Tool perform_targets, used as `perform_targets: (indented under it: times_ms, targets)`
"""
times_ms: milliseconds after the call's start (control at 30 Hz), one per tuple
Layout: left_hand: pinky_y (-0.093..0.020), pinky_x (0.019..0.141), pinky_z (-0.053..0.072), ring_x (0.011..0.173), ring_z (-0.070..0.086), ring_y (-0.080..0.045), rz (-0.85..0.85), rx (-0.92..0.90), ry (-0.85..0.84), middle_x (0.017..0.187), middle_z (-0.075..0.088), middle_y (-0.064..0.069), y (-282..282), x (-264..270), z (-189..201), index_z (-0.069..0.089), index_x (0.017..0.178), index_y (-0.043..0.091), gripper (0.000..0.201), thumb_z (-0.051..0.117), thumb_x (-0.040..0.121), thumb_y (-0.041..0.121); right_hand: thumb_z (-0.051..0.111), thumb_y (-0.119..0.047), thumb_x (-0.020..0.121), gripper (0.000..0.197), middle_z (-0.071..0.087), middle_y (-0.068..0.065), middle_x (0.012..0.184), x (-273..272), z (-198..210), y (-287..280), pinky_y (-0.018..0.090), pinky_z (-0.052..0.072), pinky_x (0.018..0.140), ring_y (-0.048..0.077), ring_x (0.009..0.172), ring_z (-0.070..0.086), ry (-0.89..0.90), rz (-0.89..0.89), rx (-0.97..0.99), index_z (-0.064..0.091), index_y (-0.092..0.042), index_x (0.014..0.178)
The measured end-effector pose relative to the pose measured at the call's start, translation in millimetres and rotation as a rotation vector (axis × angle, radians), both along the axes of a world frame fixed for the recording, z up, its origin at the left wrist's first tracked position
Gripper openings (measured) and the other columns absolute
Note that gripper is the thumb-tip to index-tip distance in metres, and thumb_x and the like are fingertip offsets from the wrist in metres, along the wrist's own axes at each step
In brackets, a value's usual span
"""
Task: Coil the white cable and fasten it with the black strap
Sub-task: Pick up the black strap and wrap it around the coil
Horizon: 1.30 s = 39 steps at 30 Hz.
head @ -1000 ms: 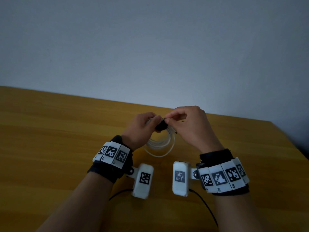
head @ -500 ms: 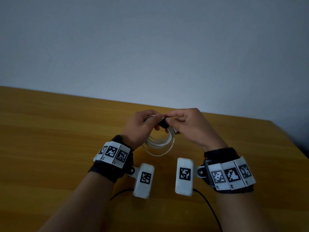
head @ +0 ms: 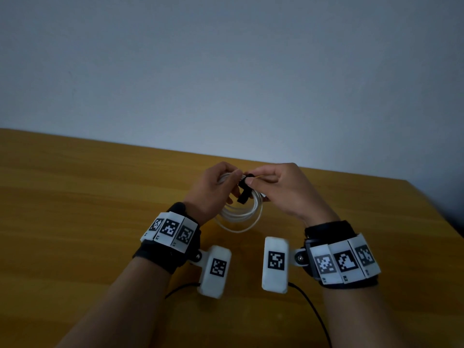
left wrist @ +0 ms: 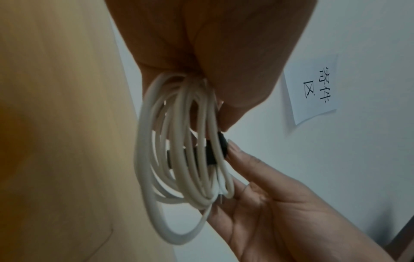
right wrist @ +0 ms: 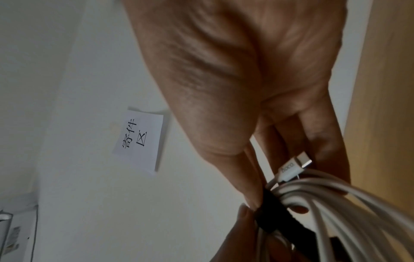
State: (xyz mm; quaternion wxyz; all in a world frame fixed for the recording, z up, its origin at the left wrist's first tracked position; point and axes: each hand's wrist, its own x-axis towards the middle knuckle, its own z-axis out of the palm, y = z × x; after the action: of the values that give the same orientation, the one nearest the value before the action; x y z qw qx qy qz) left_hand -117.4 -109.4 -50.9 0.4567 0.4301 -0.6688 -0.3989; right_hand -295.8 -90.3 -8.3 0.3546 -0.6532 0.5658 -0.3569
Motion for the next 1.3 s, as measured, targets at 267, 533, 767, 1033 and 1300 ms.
perform_targets:
  times_ms: [267, 533, 767, 1033, 1300]
  targets:
    - [-0.030, 0.061, 0.053, 0.062, 0.060, -0.012, -0.017, 0.083, 0.083, 0.072, 0.063, -0.002, 6, -2, 7, 0.061, 0.105, 0.007, 0.028, 0.064, 0.093, 0.032, 0.080, -0.018, 0.089, 0.011, 0.080, -0.007, 0.086, 1, 3, 1, 0.020, 0.061, 0.072, 0.003, 0.078, 0.077, -0.044, -0.027, -0.034, 0.078, -0.019, 0.099]
    - [-0.019, 0.071, 0.054, 0.080, 0.067, -0.007, -0.025, 0.067, 0.075, 0.095, 0.071, -0.004, 6, 4, 8, 0.065, 0.109, 0.013, 0.041, 0.085, 0.073, 0.018, 0.081, -0.018, 0.087, 0.011, 0.081, -0.006, 0.088, -1, 7, 1, 0.008, 0.050, 0.057, -0.001, 0.075, 0.075, -0.090, -0.086, -0.064, 0.081, -0.021, 0.098]
    - [-0.025, 0.075, 0.057, 0.085, 0.073, -0.016, -0.026, 0.078, 0.187, 0.097, 0.075, -0.006, 6, 8, 10, 0.067, 0.108, 0.009, 0.042, 0.086, 0.071, 0.006, 0.080, -0.016, 0.088, 0.008, 0.079, -0.008, 0.091, 0, 7, 0, 0.012, 0.054, 0.063, 0.003, 0.080, 0.075, -0.072, -0.064, -0.088, 0.079, -0.022, 0.094]
    - [-0.026, 0.076, 0.057, 0.087, 0.073, -0.018, 0.006, 0.082, 0.202, 0.099, 0.075, -0.005, 5, 8, 8, 0.069, 0.106, 0.011, 0.039, 0.086, 0.071, 0.010, 0.081, -0.017, 0.087, 0.010, 0.081, -0.006, 0.083, 2, 4, 1, 0.014, 0.054, 0.060, 0.003, 0.075, 0.077, -0.068, -0.088, -0.092, 0.080, -0.021, 0.097]
    - [-0.041, 0.080, 0.061, 0.091, 0.073, -0.023, 0.029, 0.226, 0.230, 0.107, 0.072, -0.009, 3, 6, 7, 0.060, 0.126, 0.016, 0.042, 0.073, 0.087, 0.026, 0.086, -0.018, 0.082, 0.008, 0.081, -0.005, 0.082, -2, -7, -7, 0.035, 0.063, 0.070, 0.010, 0.078, 0.078, -0.199, -0.297, -0.088, 0.082, -0.020, 0.089]
